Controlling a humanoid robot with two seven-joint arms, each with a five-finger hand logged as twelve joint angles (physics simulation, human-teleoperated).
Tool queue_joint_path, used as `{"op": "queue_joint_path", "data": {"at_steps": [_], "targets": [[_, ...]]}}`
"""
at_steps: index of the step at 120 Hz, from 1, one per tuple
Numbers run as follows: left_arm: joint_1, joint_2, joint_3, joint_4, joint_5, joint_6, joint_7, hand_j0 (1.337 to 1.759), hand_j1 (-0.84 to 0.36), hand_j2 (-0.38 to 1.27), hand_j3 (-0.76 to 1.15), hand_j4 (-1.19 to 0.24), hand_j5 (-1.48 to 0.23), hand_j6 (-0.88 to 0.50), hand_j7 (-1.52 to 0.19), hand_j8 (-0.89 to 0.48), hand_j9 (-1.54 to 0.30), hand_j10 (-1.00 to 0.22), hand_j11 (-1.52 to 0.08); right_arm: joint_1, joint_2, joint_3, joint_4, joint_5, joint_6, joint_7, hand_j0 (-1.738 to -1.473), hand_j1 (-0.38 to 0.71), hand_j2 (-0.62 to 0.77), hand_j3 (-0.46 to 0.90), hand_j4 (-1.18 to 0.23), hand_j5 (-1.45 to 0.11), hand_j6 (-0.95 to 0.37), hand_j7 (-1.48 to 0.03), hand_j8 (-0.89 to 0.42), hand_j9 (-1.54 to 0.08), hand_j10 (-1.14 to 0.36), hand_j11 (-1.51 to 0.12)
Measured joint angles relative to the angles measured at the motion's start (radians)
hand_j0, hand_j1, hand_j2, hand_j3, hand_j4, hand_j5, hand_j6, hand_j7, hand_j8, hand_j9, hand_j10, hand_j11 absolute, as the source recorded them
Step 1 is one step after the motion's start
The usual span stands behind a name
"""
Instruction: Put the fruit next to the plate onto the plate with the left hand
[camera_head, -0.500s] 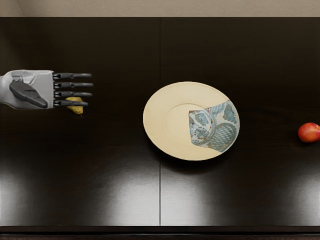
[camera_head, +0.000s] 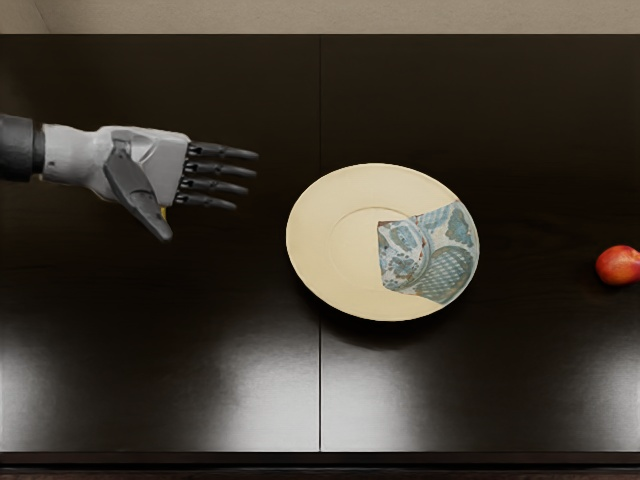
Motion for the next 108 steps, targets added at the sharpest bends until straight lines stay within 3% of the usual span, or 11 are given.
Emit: {"op": "queue_joint_path", "data": {"at_steps": [34, 67, 108], "targets": [[-0.047, -0.104, -0.076, -0.01, 0.654, 0.007, 0.0, 1.658, 0.35, 0.0, 0.0, 0.0, 0.0, 0.0, 0.0, 0.0, 0.0, 0.0, 0.0, 0.0, 0.0, 0.0, 0.0, 0.0, 0.0, 0.0, -1.658, -0.31, -0.01, 0.0, -0.03, -0.04, -0.03, -0.04, -0.03, -0.04, -0.03, -0.04], [-0.025, -0.129, -0.028, -0.017, 1.083, 0.134, 0.0, 1.658, 0.35, 0.0, 0.0, 0.0, 0.0, 0.0, 0.0, 0.0, 0.0, 0.0, 0.0, 0.006, 0.0, 0.0, 0.0, 0.0, 0.0, -0.001, -1.658, -0.31, -0.01, 0.0, -0.03, -0.04, -0.03, -0.04, -0.03, -0.04, -0.03, -0.04], [-0.019, -0.194, 0.167, -0.017, 1.29, 0.414, 0.0, 1.658, 0.35, 0.0, 0.0, 0.0, 0.0, -0.01, 0.0, -0.01, 0.0, 0.0, 0.0, 0.009, 0.0, 0.001, -0.001, 0.0, 0.0, -0.002, -1.658, -0.31, -0.01, 0.0, -0.03, -0.04, -0.03, -0.04, -0.03, -0.04, -0.03, -0.04]]}}
